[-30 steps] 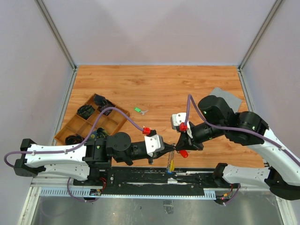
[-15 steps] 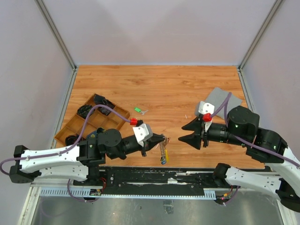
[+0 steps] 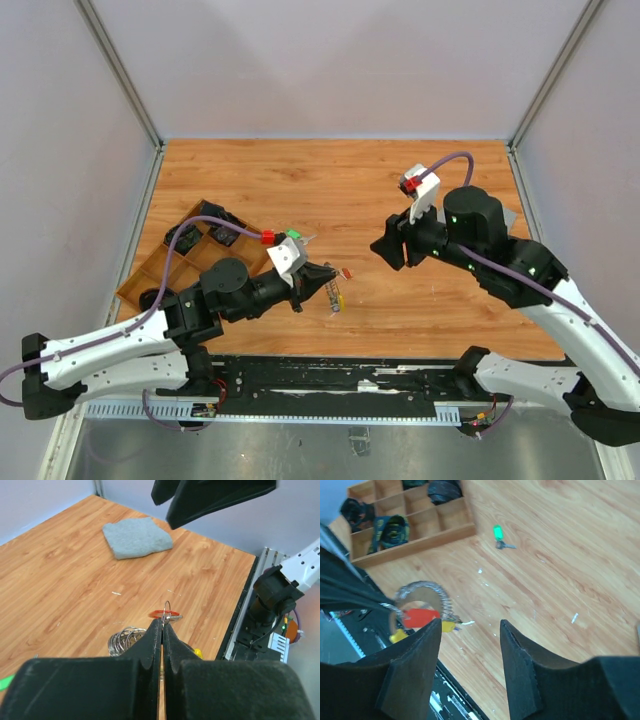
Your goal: Put the keys on the keyring
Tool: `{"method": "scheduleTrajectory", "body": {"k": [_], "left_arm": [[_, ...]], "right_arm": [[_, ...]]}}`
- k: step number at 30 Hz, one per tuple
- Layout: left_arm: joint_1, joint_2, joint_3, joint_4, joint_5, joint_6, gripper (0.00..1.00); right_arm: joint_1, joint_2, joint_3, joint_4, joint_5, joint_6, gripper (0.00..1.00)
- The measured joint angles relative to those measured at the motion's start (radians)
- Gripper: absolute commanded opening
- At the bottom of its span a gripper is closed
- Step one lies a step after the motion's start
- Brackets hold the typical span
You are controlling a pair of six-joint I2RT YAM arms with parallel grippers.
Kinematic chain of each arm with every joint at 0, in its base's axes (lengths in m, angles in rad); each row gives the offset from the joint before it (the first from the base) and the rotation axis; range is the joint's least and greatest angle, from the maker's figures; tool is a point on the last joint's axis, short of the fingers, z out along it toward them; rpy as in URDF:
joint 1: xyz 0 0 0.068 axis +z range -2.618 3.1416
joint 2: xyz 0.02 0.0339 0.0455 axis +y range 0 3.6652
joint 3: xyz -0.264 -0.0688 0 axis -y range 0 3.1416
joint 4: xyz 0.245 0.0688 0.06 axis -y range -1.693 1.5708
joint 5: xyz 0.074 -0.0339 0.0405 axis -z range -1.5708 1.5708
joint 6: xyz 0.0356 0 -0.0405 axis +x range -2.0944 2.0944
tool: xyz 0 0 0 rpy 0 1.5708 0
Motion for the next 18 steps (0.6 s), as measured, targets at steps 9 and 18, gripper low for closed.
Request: {"method": "scheduleTrajectory", "body": {"k": [9, 18], "left_arm": [[0.119, -0.024, -0.031, 0.043, 0.069, -0.029, 0.01], [0.151, -0.027, -0.057, 0.118, 0.104, -0.067, 0.00]], "right_arm": [[-0.256, 0.029, -0.169, 0.212, -0.399, 0.103, 0.49], [-0.229, 0.003, -0.377, 0.527, -0.546, 0.285, 0.48]]}}
